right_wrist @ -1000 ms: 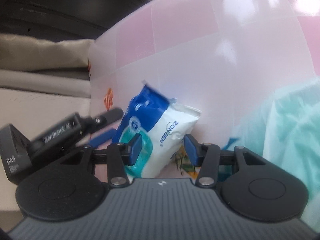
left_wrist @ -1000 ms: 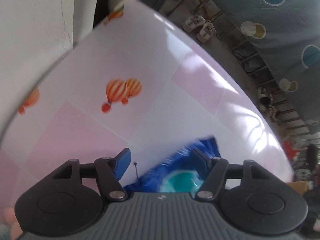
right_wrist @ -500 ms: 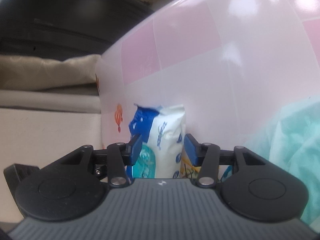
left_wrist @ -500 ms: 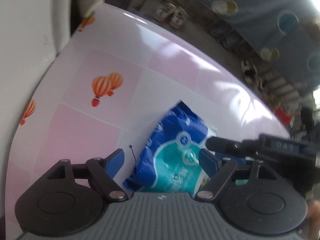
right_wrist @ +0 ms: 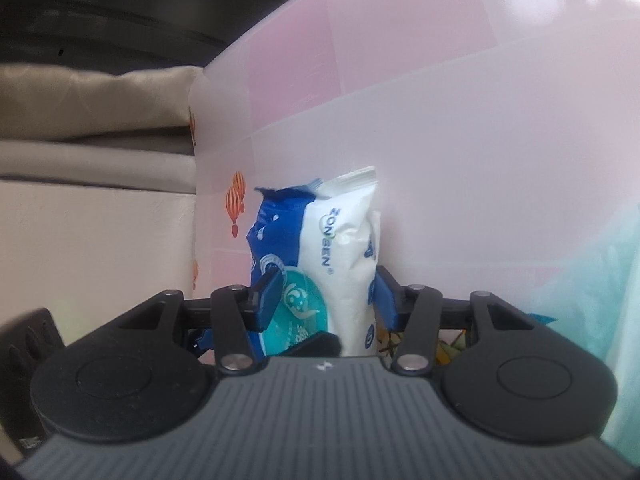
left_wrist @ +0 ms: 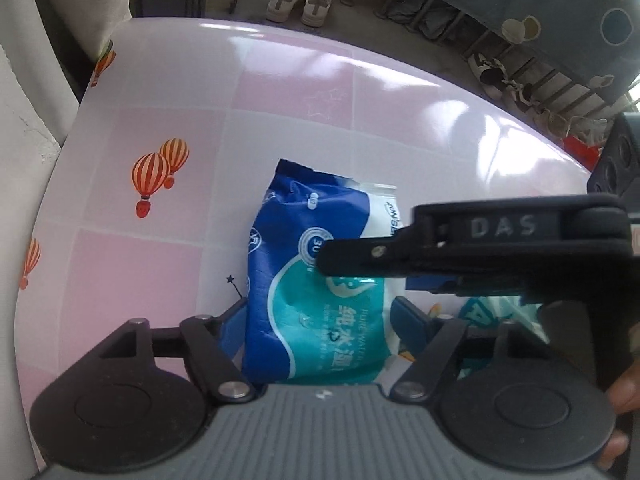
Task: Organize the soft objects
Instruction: 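Close the right gripper on the wet-wipe pack and lift it, then carry the wet-wipe pack into the cardboard box and release it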
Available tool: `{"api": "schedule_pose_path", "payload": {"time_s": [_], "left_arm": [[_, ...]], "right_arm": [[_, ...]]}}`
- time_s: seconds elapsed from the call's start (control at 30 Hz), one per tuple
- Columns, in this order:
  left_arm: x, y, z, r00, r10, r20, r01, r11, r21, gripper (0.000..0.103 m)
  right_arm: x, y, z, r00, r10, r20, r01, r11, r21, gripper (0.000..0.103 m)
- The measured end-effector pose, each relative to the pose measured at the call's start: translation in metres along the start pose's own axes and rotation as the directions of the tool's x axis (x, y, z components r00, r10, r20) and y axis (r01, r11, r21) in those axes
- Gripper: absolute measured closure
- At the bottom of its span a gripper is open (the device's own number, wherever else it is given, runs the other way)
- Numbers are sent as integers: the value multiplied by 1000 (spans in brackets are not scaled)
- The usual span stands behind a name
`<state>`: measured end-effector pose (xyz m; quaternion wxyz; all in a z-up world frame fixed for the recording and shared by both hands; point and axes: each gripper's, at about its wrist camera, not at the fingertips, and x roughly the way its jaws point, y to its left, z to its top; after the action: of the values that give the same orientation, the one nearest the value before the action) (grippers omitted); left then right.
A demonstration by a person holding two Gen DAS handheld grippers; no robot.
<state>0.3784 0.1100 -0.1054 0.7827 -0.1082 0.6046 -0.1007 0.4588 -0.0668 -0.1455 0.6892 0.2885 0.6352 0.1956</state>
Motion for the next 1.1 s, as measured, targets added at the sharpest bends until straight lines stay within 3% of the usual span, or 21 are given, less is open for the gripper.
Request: {"api": "schedule_pose_path", "payload": {"time_s": [0.3,0.43,0.57,0.7,0.83,0.93,1.1], "left_arm": [[-63,-12,-8,993,6,117,-4,1000,-18,33],[-108,-49,-17,983,-10,186,4,999,33,33],[-139,-115,-34,972,-90,219,59,988,146,32],[-146,-193,-58,965,-205,165,156,951,268,32],[-126,-278,-80,956,-289,44,253,893,373,33],[-99,-333,-96,954,-299,-32,282,855,436,33],[-44,-382,-110,962,-243,-126,274,843,463,34]], "right_arm": [[-51,29,-9,992,94,87,-89,995,-50,62],[-110,48,-26,977,141,162,-121,984,-129,62],[-191,38,-52,950,181,255,-140,975,-170,62],[-281,-5,-82,911,201,360,-159,977,-143,63],[-366,-71,-122,871,152,468,-132,988,-76,64],[-403,-127,-147,851,104,515,-124,992,5,64],[-408,-207,-160,853,56,520,-152,978,145,64]]}}
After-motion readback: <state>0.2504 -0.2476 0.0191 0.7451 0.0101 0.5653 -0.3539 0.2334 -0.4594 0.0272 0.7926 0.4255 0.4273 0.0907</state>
